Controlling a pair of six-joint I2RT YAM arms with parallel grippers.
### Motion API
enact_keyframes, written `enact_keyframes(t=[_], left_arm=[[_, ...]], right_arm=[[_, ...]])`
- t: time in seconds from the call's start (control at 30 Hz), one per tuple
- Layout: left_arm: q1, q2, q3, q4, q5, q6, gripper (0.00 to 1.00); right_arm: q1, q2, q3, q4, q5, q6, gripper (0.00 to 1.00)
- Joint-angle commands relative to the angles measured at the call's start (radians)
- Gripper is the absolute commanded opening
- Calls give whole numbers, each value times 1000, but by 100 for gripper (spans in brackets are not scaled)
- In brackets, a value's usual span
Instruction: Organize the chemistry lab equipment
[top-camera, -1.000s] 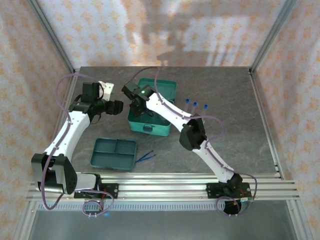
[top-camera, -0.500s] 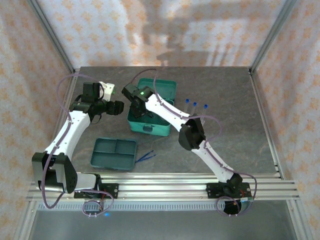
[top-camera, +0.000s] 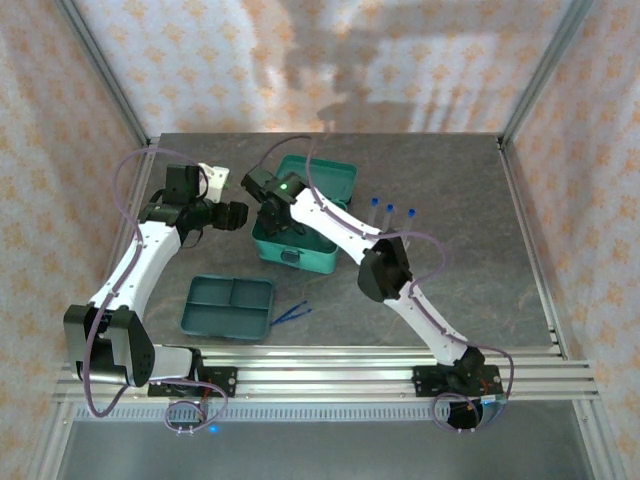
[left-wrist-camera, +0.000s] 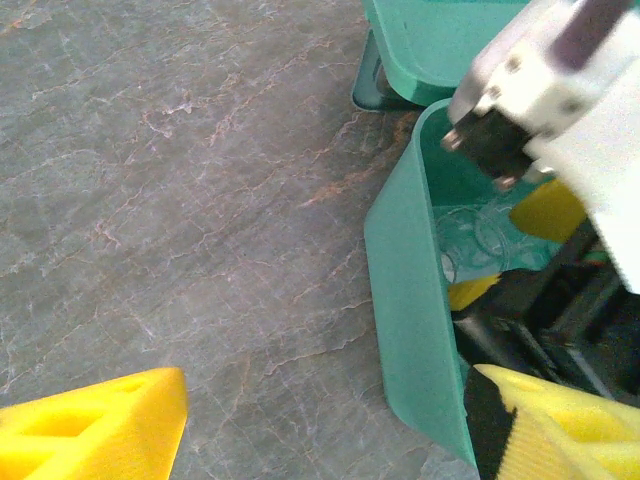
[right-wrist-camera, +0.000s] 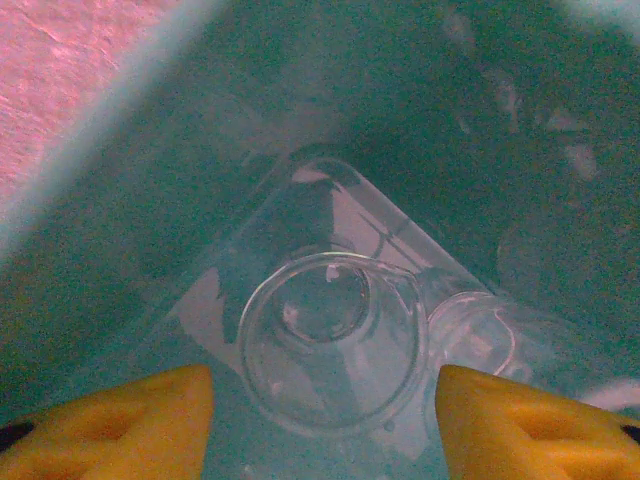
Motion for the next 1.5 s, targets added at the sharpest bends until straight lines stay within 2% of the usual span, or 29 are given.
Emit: enact_keyframes(t=[0.0, 0.2, 0.3, 0.4, 0.6, 0.73, 0.93, 1.07, 1.47], left_arm=[[7, -7, 24, -10, 18, 18, 77], [-6, -24, 49, -62, 14, 50, 77], [-12, -45, 54, -82, 10, 62, 77], [-12, -57, 55, -102, 3, 74, 77], [-12, -68, 46, -123, 6, 79, 77], [-14, -63, 44, -124, 4, 70, 77], [-14, -61, 44, -121, 3, 53, 77], [-14, -62, 42, -126, -8, 61, 77], [-14, -63, 31, -130, -14, 67, 77]], right_arm=[[16, -142, 5, 0, 53, -4, 61], [39, -240, -2, -44, 74, -20, 61], [71, -315, -76, -66, 74, -68, 60], [112, -421, -241, -49, 55, -131, 59], [187, -689, -728, 132, -64, -257, 63], [197, -778, -927, 196, -142, -304, 66], [207, -787, -1032, 249, -107, -361, 65], [279, -796, -1149, 347, -87, -480, 64], [304, -661, -1131, 388, -94, -580, 63]])
